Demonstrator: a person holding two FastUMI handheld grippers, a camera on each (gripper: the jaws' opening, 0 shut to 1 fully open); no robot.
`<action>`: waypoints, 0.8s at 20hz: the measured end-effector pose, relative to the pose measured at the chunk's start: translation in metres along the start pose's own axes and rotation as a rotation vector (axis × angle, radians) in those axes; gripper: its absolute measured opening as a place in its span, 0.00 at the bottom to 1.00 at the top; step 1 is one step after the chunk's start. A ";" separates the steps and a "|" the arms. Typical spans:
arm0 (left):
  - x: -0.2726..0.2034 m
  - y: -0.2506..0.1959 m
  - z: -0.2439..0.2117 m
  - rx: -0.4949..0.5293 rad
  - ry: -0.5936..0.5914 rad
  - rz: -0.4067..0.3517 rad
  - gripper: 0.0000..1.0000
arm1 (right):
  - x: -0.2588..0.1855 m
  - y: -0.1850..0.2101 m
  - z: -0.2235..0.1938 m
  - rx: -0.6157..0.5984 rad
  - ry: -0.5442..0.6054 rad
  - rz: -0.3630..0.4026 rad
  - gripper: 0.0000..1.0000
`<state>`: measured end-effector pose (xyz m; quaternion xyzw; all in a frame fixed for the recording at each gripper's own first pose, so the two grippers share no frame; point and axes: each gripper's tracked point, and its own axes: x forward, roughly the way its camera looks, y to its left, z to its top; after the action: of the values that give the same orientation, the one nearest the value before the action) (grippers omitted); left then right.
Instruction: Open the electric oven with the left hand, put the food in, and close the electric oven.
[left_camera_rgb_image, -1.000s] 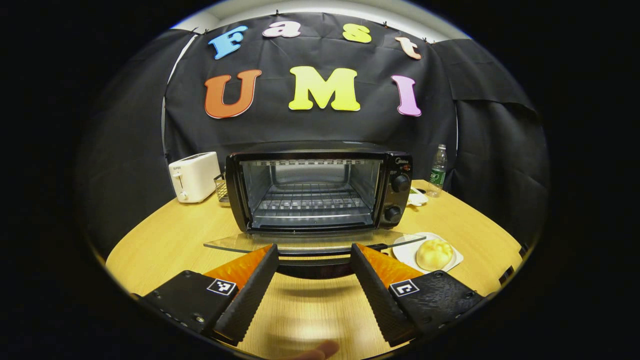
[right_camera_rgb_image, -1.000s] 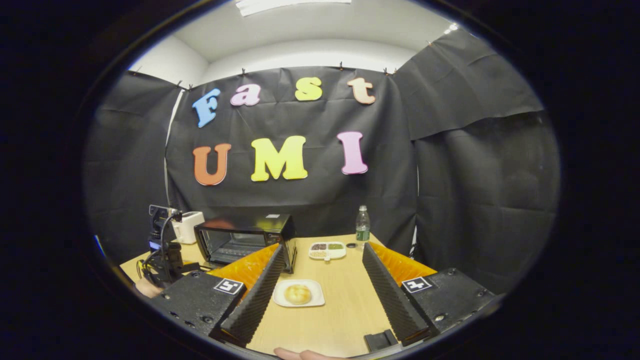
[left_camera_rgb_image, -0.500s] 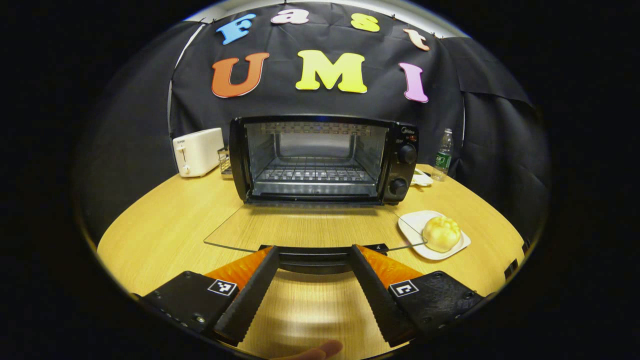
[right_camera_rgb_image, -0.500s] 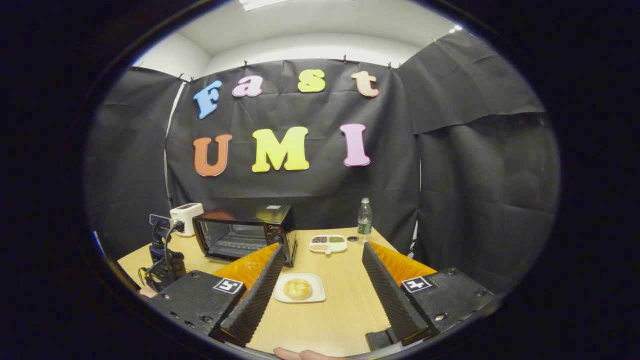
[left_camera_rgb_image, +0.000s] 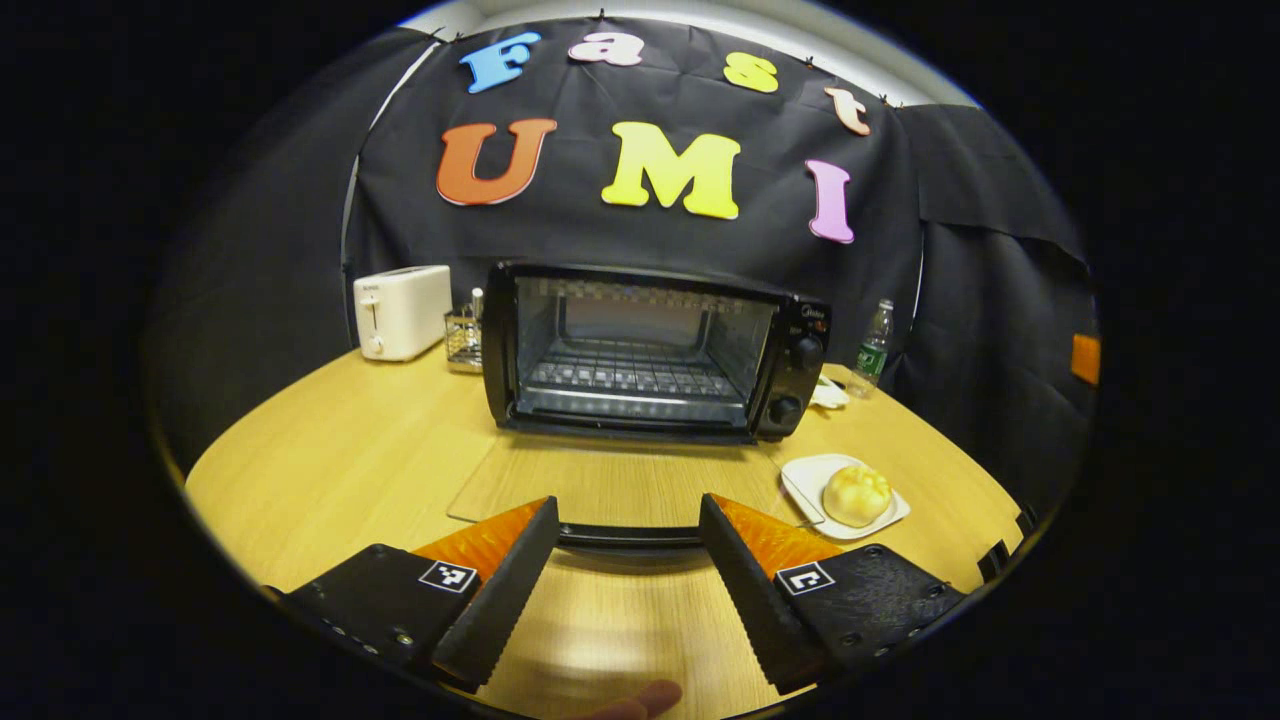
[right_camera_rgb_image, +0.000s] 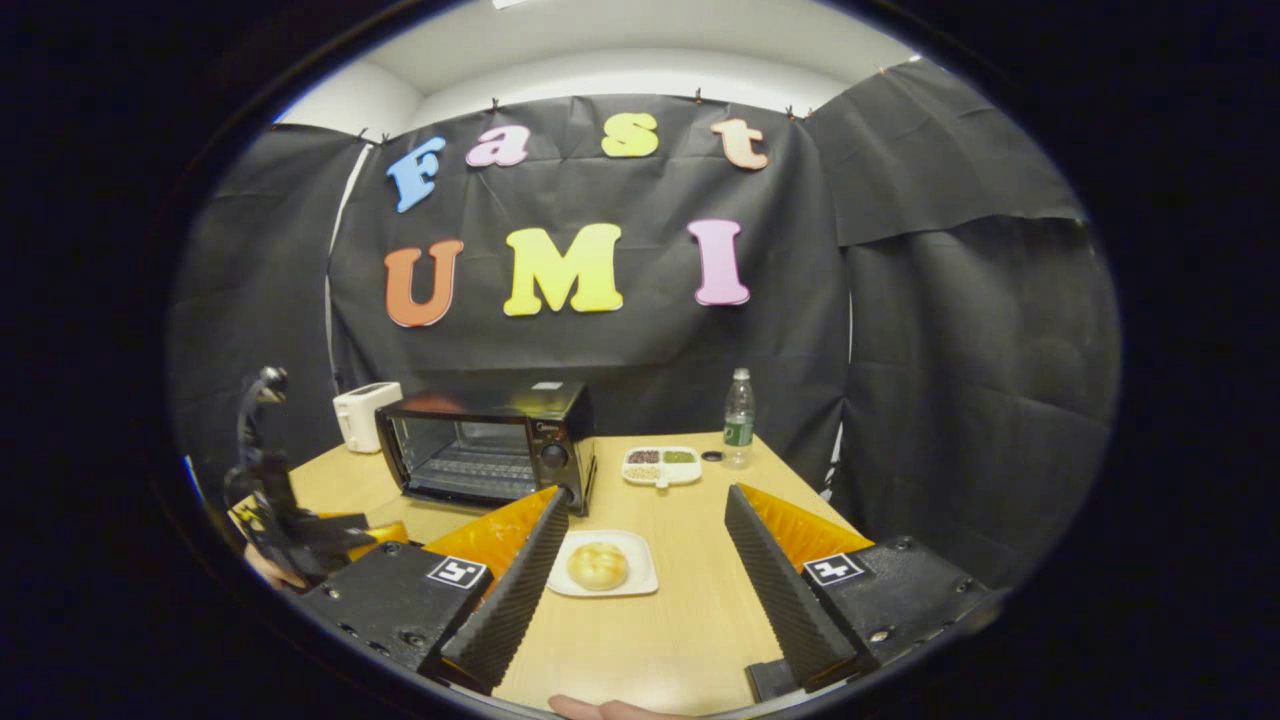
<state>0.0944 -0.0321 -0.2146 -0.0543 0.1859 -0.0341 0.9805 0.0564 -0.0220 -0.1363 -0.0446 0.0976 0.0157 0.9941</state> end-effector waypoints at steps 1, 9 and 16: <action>-0.010 0.003 0.010 0.008 -0.022 0.011 0.93 | 0.008 0.004 -0.007 0.004 0.017 0.007 0.97; -0.104 0.011 0.096 0.059 -0.214 0.054 0.94 | 0.073 0.031 -0.064 0.016 0.129 0.057 0.96; -0.172 -0.002 0.139 0.118 -0.330 0.061 0.94 | 0.135 0.041 -0.131 0.024 0.286 0.029 0.97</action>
<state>-0.0142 -0.0057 -0.0234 0.0041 0.0217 -0.0058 0.9997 0.1621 0.0098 -0.2941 -0.0332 0.2389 0.0223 0.9702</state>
